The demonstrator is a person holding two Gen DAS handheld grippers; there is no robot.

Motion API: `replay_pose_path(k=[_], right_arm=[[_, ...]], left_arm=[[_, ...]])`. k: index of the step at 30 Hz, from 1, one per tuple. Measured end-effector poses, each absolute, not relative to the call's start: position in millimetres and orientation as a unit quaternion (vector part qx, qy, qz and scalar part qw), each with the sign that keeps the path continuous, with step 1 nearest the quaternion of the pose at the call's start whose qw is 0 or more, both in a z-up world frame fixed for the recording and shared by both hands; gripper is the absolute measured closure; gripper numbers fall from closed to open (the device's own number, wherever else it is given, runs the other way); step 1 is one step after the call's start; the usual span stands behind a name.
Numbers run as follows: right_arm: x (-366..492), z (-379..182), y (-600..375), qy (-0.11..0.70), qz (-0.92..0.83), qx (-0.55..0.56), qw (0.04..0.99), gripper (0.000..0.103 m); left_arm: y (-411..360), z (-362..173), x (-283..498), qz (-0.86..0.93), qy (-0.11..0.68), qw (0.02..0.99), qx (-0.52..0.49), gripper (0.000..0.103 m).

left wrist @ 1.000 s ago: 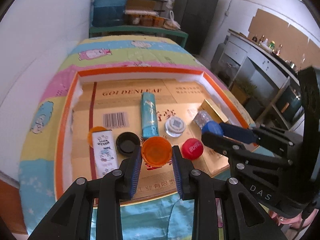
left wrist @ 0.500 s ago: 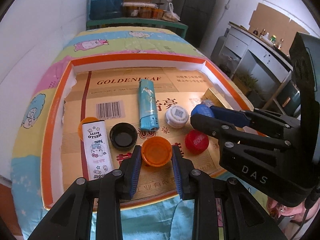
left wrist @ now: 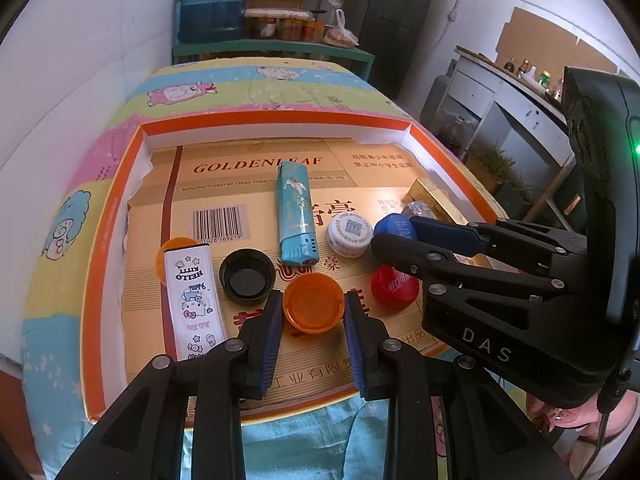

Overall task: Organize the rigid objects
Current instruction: 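Open the right gripper to drop the blue cap while the left gripper releases the orange cap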

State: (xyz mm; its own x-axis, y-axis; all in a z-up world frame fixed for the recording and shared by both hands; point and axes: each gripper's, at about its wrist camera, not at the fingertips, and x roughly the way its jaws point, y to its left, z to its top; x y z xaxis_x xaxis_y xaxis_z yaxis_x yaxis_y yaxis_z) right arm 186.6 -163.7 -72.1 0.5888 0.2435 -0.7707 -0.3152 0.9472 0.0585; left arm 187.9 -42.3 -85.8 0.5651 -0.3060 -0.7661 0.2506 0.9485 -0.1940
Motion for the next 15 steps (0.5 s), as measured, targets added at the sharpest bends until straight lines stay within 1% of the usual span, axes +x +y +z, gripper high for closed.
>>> replay_pose_path(k=[4,9,12,15], right_arm=[[186.6,-72.3,-163.6,0.426,0.157,-0.042,0.89,0.073],[187.4,-72.3,-164.8,0.425,0.158,-0.036,0.891,0.073],[187.8,-71.8,-164.7,0.426,0.16,-0.03,0.89,0.073],[187.9,-71.4,-164.5,0.427,0.161,-0.027,0.889,0.073]], left_arm=[[-41.6,-85.7,187.2,-0.158,0.438,0.884,-0.035,0.072],[-38.1,-85.4,187.5,-0.152,0.434,0.887,-0.04,0.061],[-35.8,-85.0,187.8,-0.152,0.434,0.887,-0.047,0.056],[-34.0,-85.1,188.0,-0.15,0.433,0.887,-0.048,0.053]])
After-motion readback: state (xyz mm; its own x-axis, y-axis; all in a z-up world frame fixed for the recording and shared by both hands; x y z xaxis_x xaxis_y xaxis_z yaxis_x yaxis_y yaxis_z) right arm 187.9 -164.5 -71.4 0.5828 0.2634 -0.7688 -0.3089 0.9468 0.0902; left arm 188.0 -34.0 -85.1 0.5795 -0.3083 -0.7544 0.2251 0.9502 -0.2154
